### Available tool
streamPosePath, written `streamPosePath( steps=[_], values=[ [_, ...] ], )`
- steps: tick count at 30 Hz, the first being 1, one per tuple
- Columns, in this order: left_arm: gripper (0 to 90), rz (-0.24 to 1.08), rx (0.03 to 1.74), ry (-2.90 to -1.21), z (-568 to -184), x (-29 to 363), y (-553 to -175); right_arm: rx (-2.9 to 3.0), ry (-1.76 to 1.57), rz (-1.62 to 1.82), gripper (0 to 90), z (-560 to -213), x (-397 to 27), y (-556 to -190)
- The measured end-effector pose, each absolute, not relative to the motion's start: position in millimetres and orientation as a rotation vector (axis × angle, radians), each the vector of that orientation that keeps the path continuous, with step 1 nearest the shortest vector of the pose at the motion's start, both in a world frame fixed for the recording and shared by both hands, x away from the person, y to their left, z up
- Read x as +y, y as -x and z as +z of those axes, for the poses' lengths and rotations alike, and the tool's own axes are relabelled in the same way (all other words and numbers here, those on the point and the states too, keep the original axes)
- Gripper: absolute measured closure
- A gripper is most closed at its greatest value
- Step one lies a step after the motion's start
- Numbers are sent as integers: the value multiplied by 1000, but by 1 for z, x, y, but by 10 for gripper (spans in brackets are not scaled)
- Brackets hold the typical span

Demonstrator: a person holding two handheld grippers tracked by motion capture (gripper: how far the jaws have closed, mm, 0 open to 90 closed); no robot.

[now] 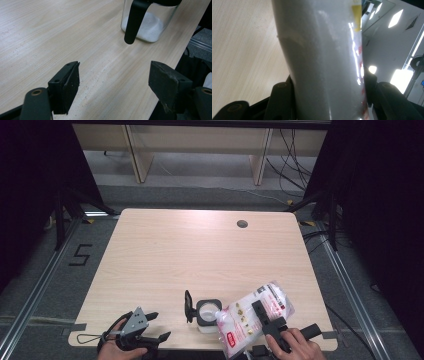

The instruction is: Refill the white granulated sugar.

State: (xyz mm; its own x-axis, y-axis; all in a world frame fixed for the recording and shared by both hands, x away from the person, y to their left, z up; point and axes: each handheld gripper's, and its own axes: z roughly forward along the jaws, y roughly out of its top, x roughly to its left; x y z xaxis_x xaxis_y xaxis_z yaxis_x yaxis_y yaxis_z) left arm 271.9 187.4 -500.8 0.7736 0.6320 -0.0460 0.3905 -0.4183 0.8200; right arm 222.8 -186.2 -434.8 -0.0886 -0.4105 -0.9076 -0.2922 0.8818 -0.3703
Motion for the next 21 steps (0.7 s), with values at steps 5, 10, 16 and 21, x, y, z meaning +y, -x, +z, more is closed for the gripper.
streamPosePath(
  steps=[5,10,16,21],
  values=[
    [244,334,764,-2066,-501,187,-272,1675,565,-118,531,-434,-184,-222],
    [244,342,760,-2064,-501,188,-272,1684,528,-109,534,-433,-186,-221],
    [244,354,750,-2083,-500,189,-273,1702,524,-90,539,-435,-188,-223],
    [244,338,763,-2061,-501,187,-272,1697,533,-90,544,-433,-189,-223]
  ],
)
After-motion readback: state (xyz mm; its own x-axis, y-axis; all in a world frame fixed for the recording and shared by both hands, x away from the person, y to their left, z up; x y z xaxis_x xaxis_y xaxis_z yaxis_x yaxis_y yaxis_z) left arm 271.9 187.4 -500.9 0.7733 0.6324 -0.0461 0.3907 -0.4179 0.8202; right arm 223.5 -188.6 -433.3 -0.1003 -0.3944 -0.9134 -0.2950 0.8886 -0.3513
